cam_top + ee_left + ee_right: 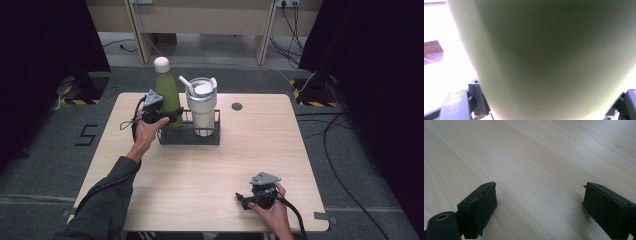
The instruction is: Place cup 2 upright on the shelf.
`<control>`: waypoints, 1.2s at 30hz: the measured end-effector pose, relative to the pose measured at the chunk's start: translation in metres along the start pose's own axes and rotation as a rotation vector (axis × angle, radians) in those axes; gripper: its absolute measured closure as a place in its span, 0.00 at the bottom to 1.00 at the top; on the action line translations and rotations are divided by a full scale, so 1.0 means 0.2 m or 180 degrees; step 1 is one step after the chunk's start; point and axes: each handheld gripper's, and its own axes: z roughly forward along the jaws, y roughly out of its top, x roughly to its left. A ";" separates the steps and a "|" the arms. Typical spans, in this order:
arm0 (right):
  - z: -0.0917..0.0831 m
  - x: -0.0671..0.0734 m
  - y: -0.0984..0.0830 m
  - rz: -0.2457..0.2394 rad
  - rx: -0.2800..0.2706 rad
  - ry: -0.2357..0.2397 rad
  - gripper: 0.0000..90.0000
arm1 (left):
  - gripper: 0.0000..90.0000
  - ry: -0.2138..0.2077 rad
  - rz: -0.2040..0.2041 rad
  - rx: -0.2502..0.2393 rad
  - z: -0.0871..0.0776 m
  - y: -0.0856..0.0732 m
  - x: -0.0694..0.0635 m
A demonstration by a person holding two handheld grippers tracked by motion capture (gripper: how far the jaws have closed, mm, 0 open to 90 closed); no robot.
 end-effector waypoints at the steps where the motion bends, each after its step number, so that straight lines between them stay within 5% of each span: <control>1: 0.00 0.00 0.00 0.0000 0.0000 0.0001 0.14 | 0.23 -0.0001 -0.0010 0.0000 0.00 0.00 0.00; 27: 0.00 0.00 0.00 -0.0009 -0.0001 0.0000 0.13 | 0.23 0.0011 -0.0079 0.0088 0.06 -0.11 0.01; 36: 0.00 0.00 0.00 -0.0006 0.0001 0.0001 0.13 | 0.22 0.0016 0.0052 0.0042 0.05 -0.14 -0.01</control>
